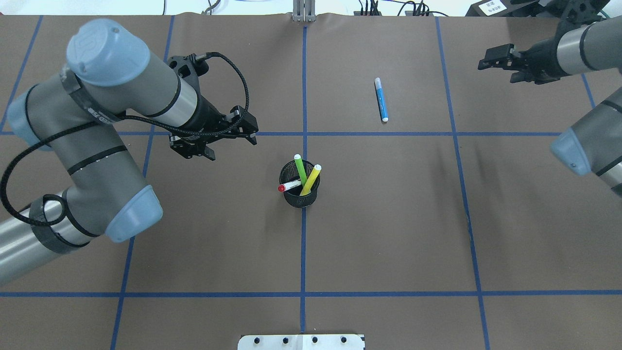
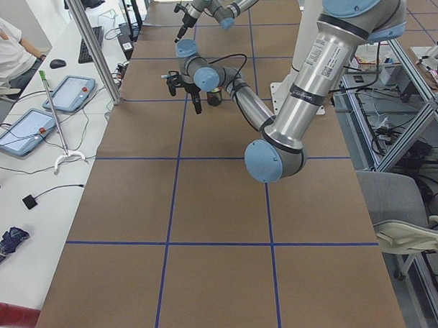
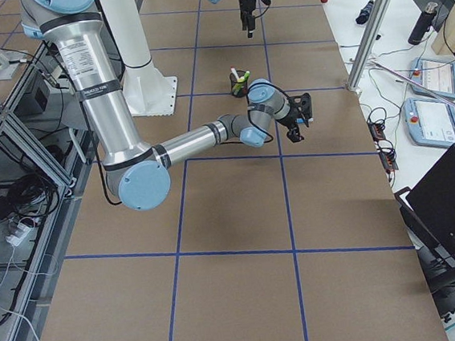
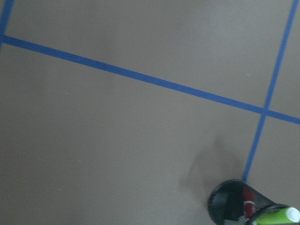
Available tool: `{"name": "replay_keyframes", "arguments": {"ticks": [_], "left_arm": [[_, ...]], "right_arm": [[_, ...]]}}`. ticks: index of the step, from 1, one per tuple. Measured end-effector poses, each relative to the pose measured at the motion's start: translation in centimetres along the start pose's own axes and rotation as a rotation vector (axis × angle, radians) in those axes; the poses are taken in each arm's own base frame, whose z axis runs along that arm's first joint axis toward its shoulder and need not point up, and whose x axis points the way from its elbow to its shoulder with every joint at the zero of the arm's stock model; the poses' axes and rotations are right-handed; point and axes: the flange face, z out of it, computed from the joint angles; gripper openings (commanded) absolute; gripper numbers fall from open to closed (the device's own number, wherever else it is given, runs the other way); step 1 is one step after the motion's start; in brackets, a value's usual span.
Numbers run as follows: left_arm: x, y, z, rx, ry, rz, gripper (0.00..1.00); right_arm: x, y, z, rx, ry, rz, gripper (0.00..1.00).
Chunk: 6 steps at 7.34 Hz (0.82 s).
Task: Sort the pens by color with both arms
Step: 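Move the left gripper to the cup while the right gripper withdraws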
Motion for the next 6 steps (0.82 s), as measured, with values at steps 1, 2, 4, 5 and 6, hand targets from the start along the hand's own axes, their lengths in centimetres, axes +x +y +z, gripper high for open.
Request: {"name": "replay_keyframes", "arguments": {"ticks": [1, 2, 4, 5, 6], "left_arm": [[1.1, 1.8, 0.8, 0.032, 0.037, 0.022, 0.97], [2.0, 3.8, 1.6, 0.063, 0.068, 0.039, 0.94], [3.2, 6.2, 2.0, 0.135, 0.162, -0.004, 0.96], [3.6, 7.0, 2.3, 0.2, 0.191, -0.028, 0.99], [3.6, 8.7, 3.3, 0.275, 0.202, -0.035, 0.99]], "right_arm": [[0.9, -0.8, -0.8, -0.042, 0.012, 0.011, 1.0], [1.3, -1.2, -1.1, -0.067, 0.02, 0.016, 1.0], [1.5, -1.4, -1.2, -0.08, 0.023, 0.018, 1.0], [1.5, -1.4, -1.3, -0.08, 0.023, 0.017, 1.0], [1.4, -1.4, -1.3, -0.079, 0.023, 0.016, 1.0]]}}
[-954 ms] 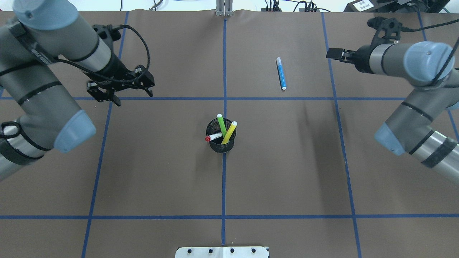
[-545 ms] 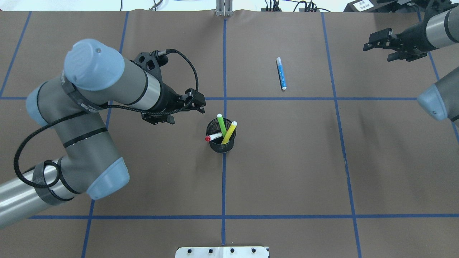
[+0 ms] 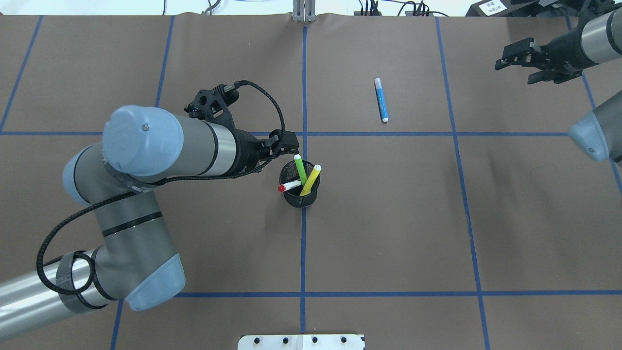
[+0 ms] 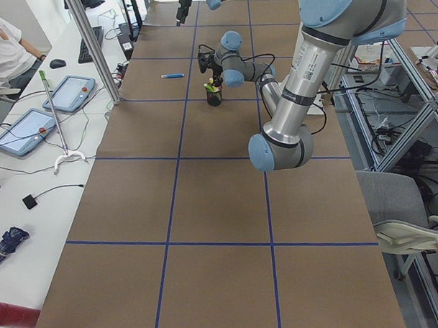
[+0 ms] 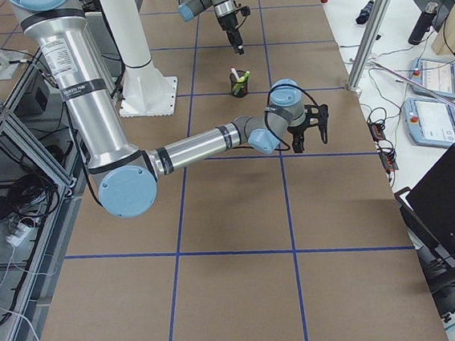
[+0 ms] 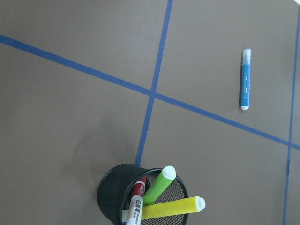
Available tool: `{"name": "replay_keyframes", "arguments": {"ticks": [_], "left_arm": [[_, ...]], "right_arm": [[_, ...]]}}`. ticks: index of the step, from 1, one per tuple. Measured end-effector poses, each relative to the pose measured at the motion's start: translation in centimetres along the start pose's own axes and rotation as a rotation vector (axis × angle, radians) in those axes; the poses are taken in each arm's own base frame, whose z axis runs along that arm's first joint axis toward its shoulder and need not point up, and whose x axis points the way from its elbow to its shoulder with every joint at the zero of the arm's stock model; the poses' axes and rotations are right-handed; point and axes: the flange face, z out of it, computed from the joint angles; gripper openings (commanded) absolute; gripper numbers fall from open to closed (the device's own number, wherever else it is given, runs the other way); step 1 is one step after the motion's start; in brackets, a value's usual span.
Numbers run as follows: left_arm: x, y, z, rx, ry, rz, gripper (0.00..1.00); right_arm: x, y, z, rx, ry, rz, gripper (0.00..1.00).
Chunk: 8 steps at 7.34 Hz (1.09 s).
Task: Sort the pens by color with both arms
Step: 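Move the left gripper to the cup while the right gripper withdraws, then lower the left gripper and grasp the red-capped white marker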
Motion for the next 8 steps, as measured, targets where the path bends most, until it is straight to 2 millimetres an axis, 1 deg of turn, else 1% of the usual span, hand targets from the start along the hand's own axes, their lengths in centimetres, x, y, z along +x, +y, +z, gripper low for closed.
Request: {"name": "replay_keyframes", "arguments": {"ticks": [1, 2, 3, 5, 8], "left_arm": [[-0.5, 2.1, 0.5, 0.059, 0.001, 0.009, 0.99], [-1.2, 3.4, 0.7, 0.089, -0.004, 0.016, 0.95], [-1.9, 4.1, 0.9, 0.096, -0.014, 0.008, 0.86], [-2.6, 5.4, 1.8, 0.086, -0.03, -0.028, 0.79], [-2.9, 6.0, 2.4, 0.078, -0.043, -0.035, 0.75]], "right_arm": [[-0.1, 0.0, 0.0, 0.0, -0.001, -0.001, 1.0], [-0.1, 0.0, 0.0, 0.0, -0.001, 0.0, 1.0], [0.0, 0.0, 0.0, 0.0, 0.0, 0.0, 1.0], [0.2, 0.0, 0.0, -0.001, 0.001, 0.002, 1.0], [0.5, 0.1, 0.1, -0.002, 0.005, 0.005, 1.0]]}}
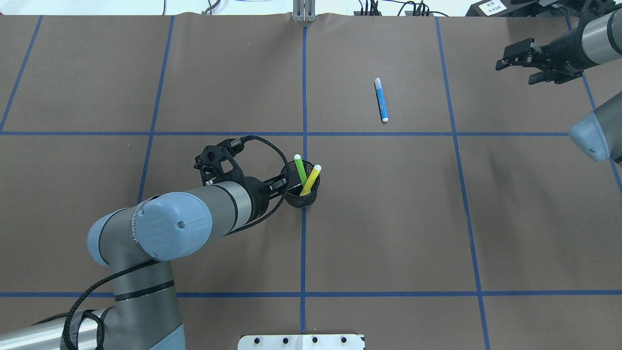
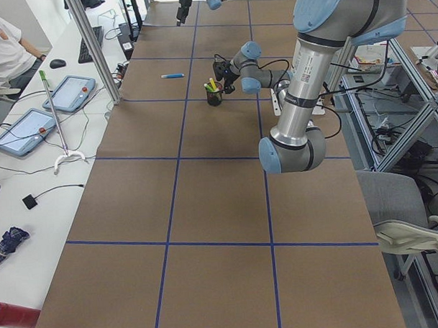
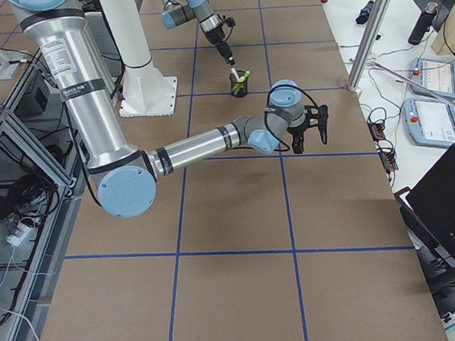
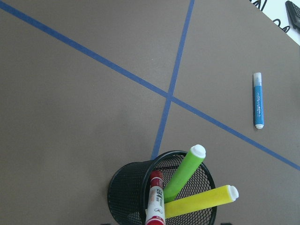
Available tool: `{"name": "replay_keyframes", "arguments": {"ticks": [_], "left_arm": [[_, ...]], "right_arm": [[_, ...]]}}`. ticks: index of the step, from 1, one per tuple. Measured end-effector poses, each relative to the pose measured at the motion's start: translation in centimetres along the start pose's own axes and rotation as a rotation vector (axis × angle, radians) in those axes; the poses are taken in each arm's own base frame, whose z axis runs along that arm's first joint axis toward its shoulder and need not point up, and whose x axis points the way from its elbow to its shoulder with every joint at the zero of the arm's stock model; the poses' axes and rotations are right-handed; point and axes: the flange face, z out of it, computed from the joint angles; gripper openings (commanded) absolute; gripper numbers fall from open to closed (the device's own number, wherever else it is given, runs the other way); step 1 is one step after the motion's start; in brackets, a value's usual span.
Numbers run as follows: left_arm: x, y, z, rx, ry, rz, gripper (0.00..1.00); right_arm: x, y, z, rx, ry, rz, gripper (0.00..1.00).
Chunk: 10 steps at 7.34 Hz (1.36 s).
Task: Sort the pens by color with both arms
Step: 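Lower the left gripper and grasp the red-capped white marker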
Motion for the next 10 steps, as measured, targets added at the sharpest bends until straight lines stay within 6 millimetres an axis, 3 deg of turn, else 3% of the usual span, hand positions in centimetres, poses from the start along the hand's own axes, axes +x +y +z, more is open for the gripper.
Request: {"name": "replay_keyframes", "arguments": {"ticks": [6, 7, 8, 10], "left_arm": [[0.15, 0.44, 0.85, -0.003, -0.01, 0.003, 0.67], [0.18, 0.47, 0.99, -0.003, -0.012, 0.004, 0.6], [0.22, 0.49, 1.04, -0.003, -0.012, 0.006, 0.59], [0.25, 0.5, 1.09, -0.003, -0.013, 0.008, 0.45]], "right_arm": [[0.98, 0.41, 0.05, -0.008, 0.005, 0.006, 1.0], [1.05, 0.44, 0.1, -0.009, 0.007, 0.006, 1.0], [1.11, 0.46, 0.12, -0.009, 0.008, 0.007, 1.0], [1.12, 0.48, 0.11, -0.009, 0.007, 0.007, 1.0]]}}
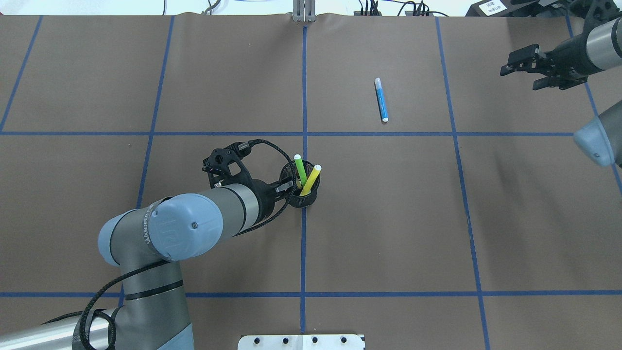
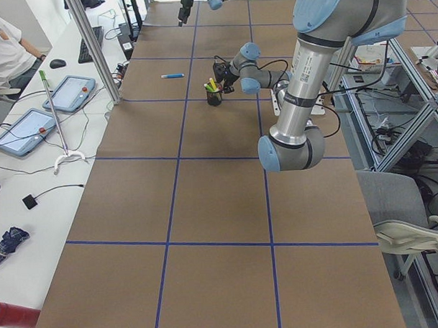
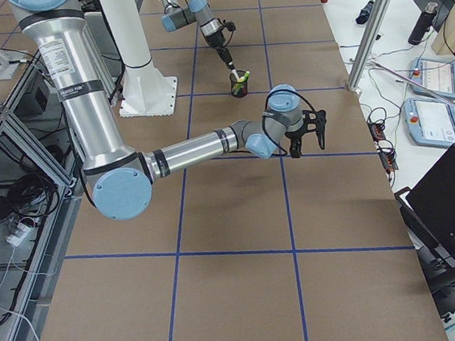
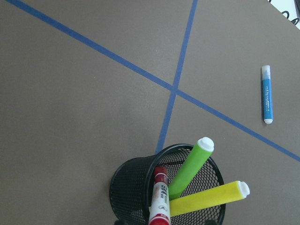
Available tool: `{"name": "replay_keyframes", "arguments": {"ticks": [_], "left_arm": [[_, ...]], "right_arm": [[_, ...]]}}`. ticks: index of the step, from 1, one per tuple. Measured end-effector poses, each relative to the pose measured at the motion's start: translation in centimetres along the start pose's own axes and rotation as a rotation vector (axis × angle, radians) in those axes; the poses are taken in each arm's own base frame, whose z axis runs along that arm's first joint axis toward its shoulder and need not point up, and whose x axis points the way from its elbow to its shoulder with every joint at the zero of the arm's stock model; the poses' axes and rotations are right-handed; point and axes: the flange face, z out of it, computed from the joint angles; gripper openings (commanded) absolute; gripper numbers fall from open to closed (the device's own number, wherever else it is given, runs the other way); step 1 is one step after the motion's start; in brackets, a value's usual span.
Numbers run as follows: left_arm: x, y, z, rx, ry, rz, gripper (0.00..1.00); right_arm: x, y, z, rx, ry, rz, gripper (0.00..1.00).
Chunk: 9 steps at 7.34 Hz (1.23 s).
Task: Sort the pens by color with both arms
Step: 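Lower the left gripper and grasp the red-capped white marker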
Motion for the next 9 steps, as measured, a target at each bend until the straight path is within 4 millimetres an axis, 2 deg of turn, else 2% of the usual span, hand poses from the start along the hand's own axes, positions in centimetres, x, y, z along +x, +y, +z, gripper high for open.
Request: {"name": "replay_keyframes", "arguments": {"ticks": [5, 7, 9], "left_arm": [[0.01, -0.08, 0.19, 0.002, -0.003, 0.004, 0.43], [-0.01, -0.09, 0.33, 0.003, -0.005, 0.005, 0.0], [0.01, -0.09, 0.34, 0.004, -0.006, 0.005, 0.0]], "right_arm": [[0.05, 0.01, -0.03, 0.001, 0.0, 0.0, 1.0], [0.0, 0.01, -0.13, 0.002, -0.001, 0.0, 1.0], [-0.07, 0.03, -0.23, 0.003, -0.003, 0.0, 1.0]]}}
